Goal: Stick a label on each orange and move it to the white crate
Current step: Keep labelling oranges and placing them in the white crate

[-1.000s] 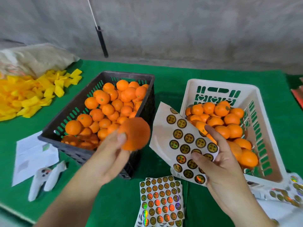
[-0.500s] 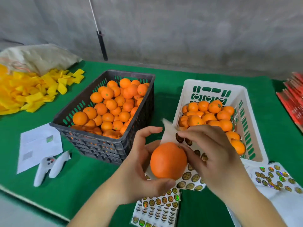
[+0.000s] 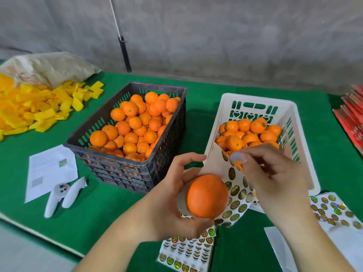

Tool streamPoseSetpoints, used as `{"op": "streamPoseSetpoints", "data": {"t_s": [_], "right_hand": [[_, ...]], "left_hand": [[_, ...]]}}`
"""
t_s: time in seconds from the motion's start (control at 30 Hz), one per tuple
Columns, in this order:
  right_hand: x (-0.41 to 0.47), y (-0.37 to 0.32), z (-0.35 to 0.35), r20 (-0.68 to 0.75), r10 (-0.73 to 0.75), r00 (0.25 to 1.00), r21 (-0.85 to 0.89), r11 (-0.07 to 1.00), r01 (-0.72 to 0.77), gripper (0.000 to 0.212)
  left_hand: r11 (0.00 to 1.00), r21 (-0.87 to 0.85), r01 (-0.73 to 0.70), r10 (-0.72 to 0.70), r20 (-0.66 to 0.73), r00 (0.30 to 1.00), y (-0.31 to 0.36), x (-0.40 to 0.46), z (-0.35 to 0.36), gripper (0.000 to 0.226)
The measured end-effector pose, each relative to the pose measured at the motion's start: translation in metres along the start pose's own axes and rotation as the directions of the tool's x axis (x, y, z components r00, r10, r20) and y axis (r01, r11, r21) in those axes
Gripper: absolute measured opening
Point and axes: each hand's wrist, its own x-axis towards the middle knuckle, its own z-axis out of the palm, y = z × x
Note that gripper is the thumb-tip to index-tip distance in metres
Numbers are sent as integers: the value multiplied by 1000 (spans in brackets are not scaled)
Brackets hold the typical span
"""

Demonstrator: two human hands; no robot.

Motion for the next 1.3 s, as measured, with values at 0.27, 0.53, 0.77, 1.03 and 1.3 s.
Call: {"op": "streamPoseSetpoints", "data": {"t_s": [0.27,0.53,0.77,1.03,1.3], "right_hand": [[-29,2,8,303,-348,887,-180,893,412,35],[-33,9,13,345,-199,917,-37,974,225,68],[0,22,-21,87,14,996,227,973,-34,71],[53,94,-47,82,398,914,-609,746,-270,114],[27,62,55,401,504,765,414,645,-642,52]], "left_hand": [[976,-212,41,-57,-69,996,-15,8,6,107],[872,-474,120,-79,104,991,-22,17,12,108],[684,-711,165,-145,88,985,-43,31,23,89],[770,-626,121,-105,63,992,-63,55,-4,55],[976,-211,60,-116,-264,958,-80,94,-66,43]]}}
